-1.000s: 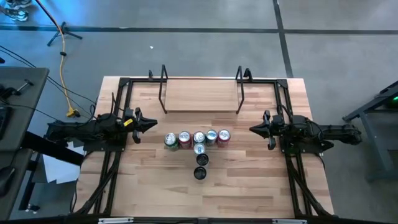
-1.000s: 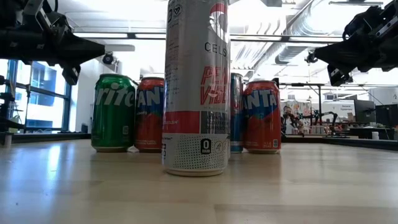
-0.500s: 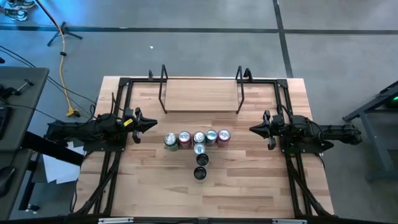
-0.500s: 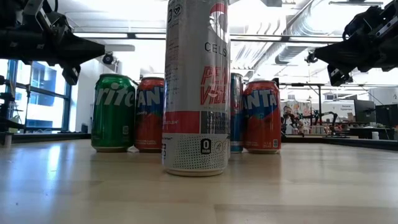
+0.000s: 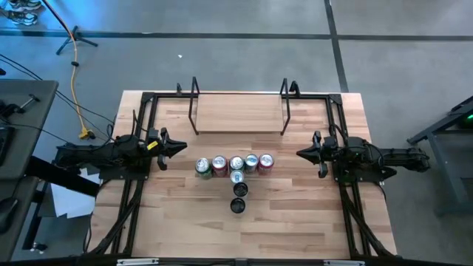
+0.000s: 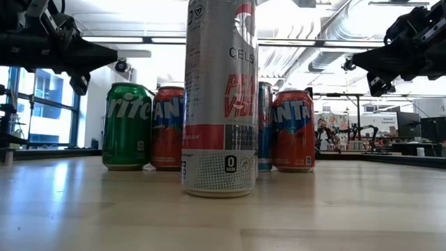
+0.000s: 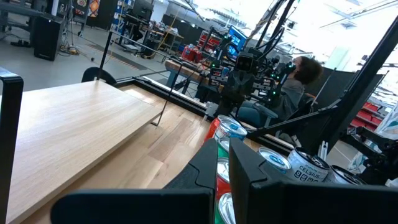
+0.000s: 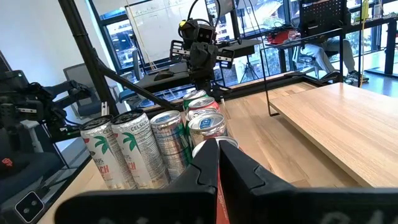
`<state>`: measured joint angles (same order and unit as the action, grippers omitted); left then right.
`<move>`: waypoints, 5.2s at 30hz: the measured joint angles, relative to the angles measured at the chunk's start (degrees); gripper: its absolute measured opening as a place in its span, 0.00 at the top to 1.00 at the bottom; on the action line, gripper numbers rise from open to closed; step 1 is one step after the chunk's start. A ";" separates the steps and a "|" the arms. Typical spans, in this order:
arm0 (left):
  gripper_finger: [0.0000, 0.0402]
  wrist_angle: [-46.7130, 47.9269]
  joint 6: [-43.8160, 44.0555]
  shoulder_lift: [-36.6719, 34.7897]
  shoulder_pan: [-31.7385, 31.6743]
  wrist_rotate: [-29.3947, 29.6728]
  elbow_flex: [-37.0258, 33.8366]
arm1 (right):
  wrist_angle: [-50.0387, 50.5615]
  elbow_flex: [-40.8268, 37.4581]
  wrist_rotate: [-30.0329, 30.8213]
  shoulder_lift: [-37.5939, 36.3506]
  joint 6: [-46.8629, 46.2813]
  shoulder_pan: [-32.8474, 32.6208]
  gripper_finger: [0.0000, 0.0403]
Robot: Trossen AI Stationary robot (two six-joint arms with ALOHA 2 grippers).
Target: Place canned beverage on shelf
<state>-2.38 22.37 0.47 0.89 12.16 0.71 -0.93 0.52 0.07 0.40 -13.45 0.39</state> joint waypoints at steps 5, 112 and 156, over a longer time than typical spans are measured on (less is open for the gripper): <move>0.99 0.01 0.02 0.00 0.00 0.00 0.02 | -0.02 0.02 -0.02 0.02 0.00 0.01 1.00; 0.22 3.04 3.04 25.87 0.00 -11.18 37.47 | -0.01 0.01 -0.01 0.00 0.00 0.01 1.00; 0.13 47.43 -9.07 43.56 0.00 -11.93 56.61 | -0.01 0.01 -0.01 0.00 0.00 0.01 1.00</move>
<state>45.05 13.30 44.03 0.89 0.23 57.32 -0.94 0.53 0.06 0.40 -13.45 0.40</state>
